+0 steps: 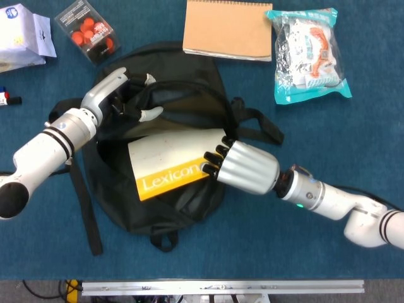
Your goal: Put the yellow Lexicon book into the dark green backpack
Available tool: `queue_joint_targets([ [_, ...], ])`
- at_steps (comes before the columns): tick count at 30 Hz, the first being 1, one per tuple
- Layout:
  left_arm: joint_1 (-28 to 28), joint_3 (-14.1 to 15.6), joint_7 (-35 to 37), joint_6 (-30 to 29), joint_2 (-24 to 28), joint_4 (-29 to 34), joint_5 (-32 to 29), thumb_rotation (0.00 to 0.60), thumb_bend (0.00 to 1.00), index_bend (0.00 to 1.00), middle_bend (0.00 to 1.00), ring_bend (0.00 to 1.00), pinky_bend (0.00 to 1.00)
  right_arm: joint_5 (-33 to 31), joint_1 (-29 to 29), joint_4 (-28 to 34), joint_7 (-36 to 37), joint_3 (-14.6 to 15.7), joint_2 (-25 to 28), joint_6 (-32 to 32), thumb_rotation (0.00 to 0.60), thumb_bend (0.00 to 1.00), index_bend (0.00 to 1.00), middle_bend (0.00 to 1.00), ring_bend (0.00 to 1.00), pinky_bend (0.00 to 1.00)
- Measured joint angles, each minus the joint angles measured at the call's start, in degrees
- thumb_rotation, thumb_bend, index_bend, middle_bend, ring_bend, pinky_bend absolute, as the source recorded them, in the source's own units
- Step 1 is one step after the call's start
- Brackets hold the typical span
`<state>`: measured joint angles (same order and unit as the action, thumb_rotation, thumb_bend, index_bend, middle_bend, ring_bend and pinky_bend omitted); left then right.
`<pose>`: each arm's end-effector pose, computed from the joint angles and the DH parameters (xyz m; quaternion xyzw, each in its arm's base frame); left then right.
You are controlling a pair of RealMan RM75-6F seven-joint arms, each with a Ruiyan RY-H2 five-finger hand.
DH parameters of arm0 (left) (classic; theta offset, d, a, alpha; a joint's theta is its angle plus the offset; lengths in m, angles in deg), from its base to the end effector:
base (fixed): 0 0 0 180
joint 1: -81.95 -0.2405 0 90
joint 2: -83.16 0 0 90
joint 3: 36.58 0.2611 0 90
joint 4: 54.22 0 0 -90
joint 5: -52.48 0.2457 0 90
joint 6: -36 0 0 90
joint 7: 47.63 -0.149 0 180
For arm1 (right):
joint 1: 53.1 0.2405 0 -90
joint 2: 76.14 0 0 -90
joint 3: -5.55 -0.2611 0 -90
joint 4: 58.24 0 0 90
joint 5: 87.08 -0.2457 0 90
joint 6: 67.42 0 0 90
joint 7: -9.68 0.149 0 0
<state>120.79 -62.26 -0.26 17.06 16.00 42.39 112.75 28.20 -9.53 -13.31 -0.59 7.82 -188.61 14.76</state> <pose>-0.1436 0.3794 0.0293 -0.4492 -0.7937 -0.3918 0.1216 -0.1197 -0.2853 -0.1338 0.8115 0.0434 0.5160 0.2708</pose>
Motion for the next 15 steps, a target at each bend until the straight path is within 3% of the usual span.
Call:
queue_joint_targets([
  [8,-1.4,-1.0,1.1,0.7,0.5,0.7,1.8,0.6,0.31,0.6,0.65,0.63,0.62,-2.7,-1.1,6.5,-8.7,1.0,1.6,-6.1,0.6,0.42,0.97,0.94,0.83,0.82],
  [15,-2.0,-1.6,1.9,1.3,0.7,1.1,3.1,0.6,0.31,0.6,0.65,0.63,0.62,-6.0,-1.2,7.6,-13.5,-1.3,0.9,-8.5,0.6,0.42,0.98,0.95,0.84,0.82],
])
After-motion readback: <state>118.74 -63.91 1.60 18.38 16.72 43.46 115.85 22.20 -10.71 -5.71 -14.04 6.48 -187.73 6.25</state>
